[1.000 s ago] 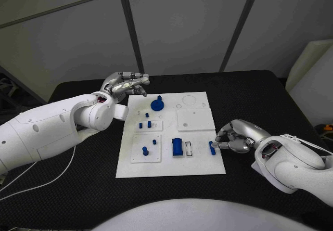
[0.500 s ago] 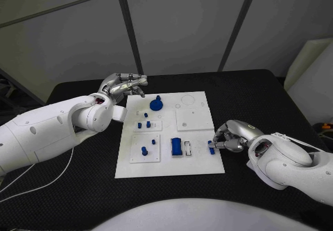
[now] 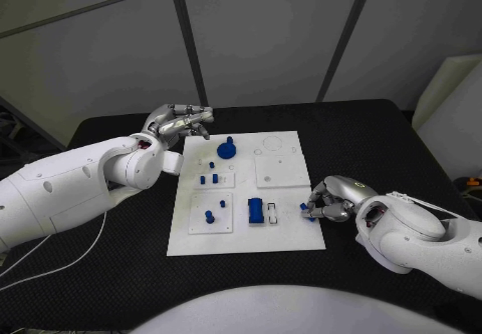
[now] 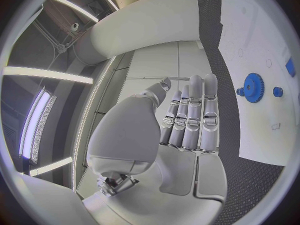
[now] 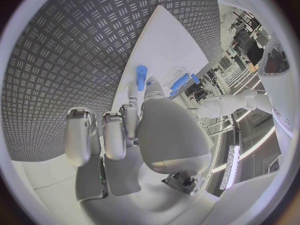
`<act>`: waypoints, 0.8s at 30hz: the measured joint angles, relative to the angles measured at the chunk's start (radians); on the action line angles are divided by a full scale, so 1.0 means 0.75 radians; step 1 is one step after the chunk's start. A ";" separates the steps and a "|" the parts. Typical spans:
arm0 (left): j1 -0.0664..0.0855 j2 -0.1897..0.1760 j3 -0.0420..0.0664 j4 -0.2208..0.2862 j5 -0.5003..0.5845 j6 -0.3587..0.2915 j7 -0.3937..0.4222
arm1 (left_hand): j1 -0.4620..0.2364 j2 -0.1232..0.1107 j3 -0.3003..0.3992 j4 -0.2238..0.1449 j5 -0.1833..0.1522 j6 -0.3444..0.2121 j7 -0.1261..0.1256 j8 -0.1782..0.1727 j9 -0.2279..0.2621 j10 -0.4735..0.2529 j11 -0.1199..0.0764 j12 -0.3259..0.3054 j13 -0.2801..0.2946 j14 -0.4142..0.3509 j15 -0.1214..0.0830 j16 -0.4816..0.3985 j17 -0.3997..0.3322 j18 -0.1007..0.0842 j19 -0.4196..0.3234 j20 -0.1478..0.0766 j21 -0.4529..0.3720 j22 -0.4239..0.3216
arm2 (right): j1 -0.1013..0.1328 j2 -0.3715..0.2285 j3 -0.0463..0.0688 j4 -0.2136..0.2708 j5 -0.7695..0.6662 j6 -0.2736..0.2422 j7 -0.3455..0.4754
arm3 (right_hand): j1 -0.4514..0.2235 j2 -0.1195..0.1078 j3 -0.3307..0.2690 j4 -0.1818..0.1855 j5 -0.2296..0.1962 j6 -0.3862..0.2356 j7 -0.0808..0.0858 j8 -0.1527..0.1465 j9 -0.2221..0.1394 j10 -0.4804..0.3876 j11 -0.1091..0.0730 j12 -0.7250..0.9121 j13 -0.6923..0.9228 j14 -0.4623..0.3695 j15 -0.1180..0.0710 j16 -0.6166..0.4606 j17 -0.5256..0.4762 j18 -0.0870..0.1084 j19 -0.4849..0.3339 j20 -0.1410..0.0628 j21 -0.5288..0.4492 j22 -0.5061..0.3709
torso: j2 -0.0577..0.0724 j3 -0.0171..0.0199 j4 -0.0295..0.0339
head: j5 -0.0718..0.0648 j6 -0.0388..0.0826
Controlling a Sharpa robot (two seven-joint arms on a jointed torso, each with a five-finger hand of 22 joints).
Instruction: Assemble the parts on the task board
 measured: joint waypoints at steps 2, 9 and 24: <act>0.000 0.000 0.000 0.000 0.000 0.000 0.000 | 0.005 0.005 0.000 0.000 0.000 0.000 0.000 0.000 0.000 -0.004 0.004 0.006 0.000 0.000 0.000 0.000 -0.002 0.000 0.000 0.000 -0.005 0.000 | -0.001 0.004 0.002 0.000 -0.011 0.008 -0.004 | 0.000 0.000 0.000 0.000 -0.003 0.000 0.000 0.002 0.000 0.000 0.000 0.000 0.000 0.000 0.000 0.000 0.000 0.000 0.000 0.000 0.000 0.000 | 0.000 -0.0001 0.0000 | 0.000 -0.001; 0.000 -0.002 0.000 0.000 0.000 0.001 0.000 | 0.005 0.005 0.000 0.000 0.000 0.000 0.000 0.000 0.000 -0.004 0.004 0.006 0.000 0.000 0.000 0.000 -0.002 0.000 0.000 0.000 -0.005 0.000 | -0.005 0.027 0.005 -0.001 -0.084 0.041 -0.019 | 0.065 -0.030 0.013 -0.047 -0.012 0.005 -0.005 -0.002 0.012 -0.005 -0.005 -0.003 -0.024 0.000 0.000 0.000 0.000 0.000 0.000 0.000 0.000 0.000 | 0.000 -0.0001 0.0000 | 0.002 -0.003; -0.001 -0.003 0.000 0.000 0.000 0.002 0.000 | 0.005 0.005 0.000 0.000 0.000 0.000 0.000 0.000 0.000 -0.004 0.004 0.006 0.000 0.000 0.000 0.000 -0.002 0.000 0.000 0.000 -0.005 0.000 | -0.004 0.067 0.012 0.014 -0.307 0.172 -0.071 | 0.119 -0.036 0.058 -0.092 0.022 0.012 -0.003 -0.019 0.018 -0.005 -0.004 -0.005 0.012 0.000 0.000 0.000 0.001 0.000 0.000 0.000 0.000 0.000 | -0.001 -0.0001 0.0000 | 0.004 -0.003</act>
